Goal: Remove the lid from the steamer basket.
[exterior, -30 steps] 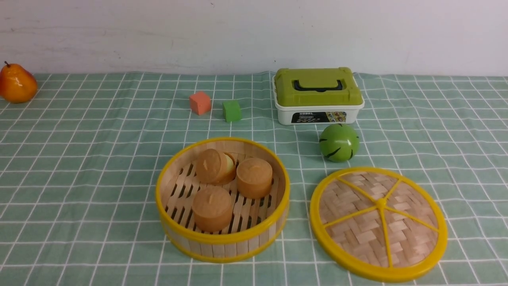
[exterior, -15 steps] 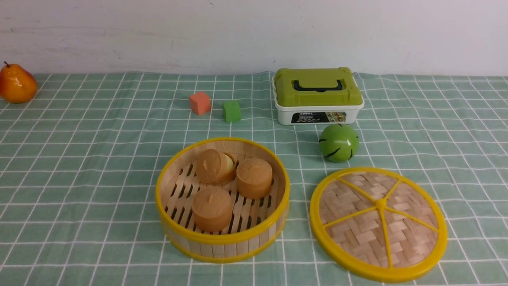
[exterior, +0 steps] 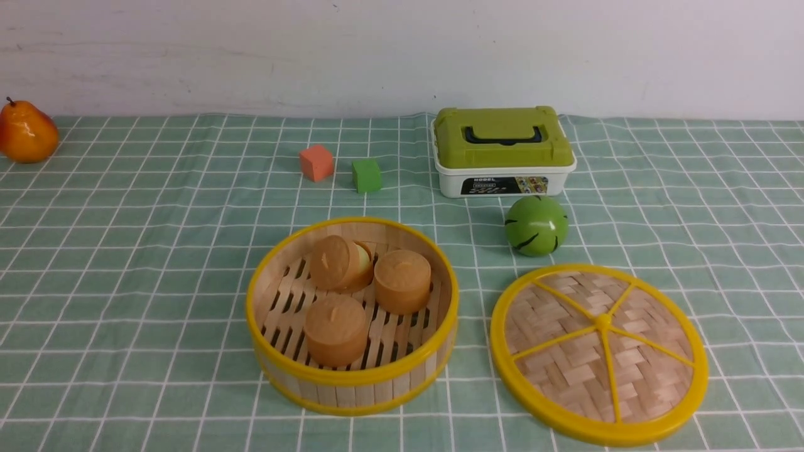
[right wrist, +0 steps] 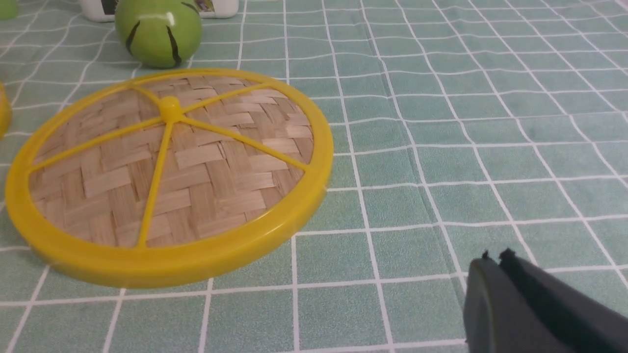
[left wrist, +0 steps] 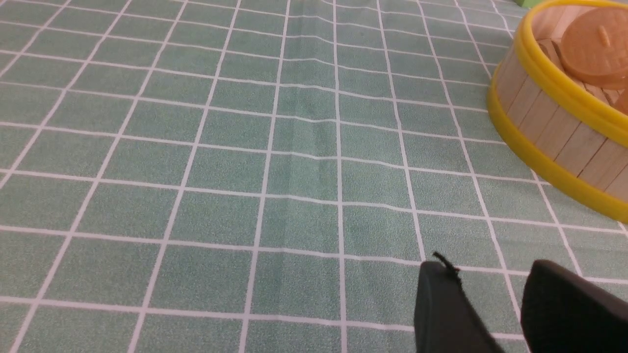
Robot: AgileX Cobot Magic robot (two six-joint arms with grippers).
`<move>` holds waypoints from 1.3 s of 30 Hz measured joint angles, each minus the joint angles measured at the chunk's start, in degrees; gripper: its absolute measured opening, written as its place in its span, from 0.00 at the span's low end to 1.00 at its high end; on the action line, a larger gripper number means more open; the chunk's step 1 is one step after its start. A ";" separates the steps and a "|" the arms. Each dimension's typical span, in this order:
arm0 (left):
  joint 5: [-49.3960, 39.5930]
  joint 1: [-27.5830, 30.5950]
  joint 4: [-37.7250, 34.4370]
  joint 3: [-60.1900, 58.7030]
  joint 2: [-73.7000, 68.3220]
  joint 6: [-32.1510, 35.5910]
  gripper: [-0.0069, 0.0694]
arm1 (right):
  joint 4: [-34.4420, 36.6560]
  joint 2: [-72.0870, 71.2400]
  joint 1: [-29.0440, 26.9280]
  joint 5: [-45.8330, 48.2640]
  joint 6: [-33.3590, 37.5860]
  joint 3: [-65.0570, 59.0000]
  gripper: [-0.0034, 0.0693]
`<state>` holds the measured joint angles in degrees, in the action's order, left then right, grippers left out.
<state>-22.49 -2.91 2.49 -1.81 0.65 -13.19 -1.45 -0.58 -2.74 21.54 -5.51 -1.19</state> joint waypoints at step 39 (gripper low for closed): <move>0.00 0.00 0.00 0.00 0.00 0.00 0.40 | 0.00 0.00 -0.02 0.00 0.00 0.02 0.10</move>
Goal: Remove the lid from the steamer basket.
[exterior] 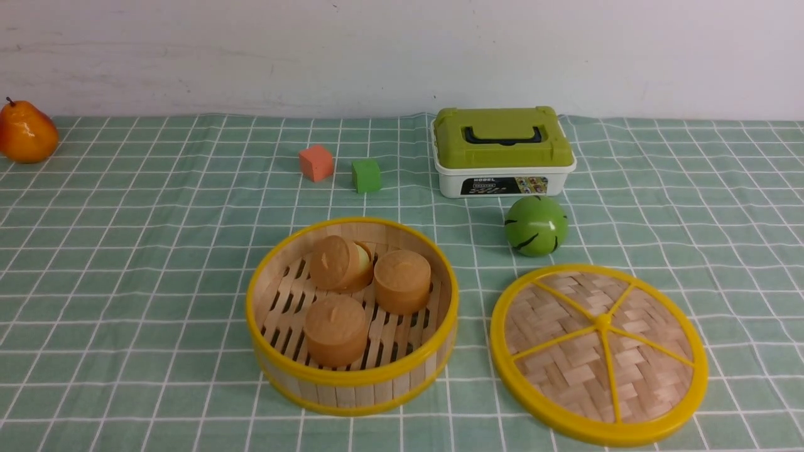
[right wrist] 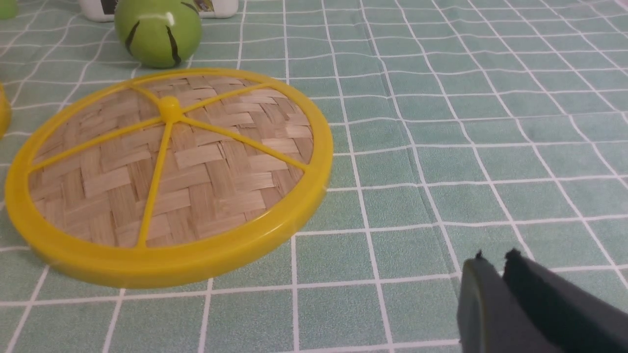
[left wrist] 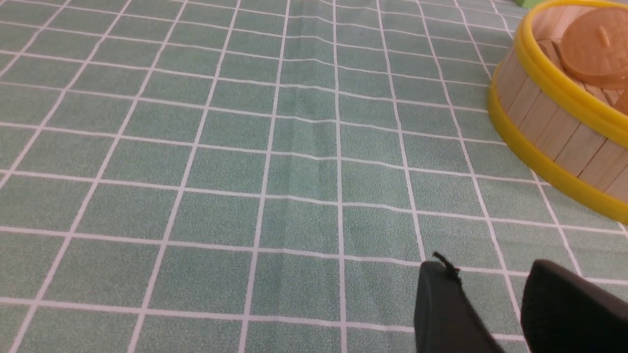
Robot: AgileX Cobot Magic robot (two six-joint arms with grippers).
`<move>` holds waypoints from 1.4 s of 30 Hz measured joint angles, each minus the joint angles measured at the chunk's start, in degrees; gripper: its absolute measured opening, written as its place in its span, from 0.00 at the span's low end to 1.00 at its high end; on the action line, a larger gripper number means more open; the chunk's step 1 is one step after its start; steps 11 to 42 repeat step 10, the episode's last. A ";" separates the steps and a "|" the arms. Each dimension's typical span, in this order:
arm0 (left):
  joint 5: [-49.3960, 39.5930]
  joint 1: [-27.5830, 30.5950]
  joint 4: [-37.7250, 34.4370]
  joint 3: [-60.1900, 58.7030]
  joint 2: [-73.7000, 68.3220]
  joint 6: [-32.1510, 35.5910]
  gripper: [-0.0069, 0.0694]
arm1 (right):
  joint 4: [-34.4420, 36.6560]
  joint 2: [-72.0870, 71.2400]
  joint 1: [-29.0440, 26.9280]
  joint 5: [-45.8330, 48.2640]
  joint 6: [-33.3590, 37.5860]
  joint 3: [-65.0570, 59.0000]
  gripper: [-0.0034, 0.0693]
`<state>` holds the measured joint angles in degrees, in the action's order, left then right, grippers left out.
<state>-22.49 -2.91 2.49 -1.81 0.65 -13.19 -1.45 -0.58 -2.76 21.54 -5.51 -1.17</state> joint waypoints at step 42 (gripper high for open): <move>0.00 0.00 0.00 0.00 0.00 0.00 0.40 | 0.00 0.00 0.00 0.00 0.00 0.00 0.11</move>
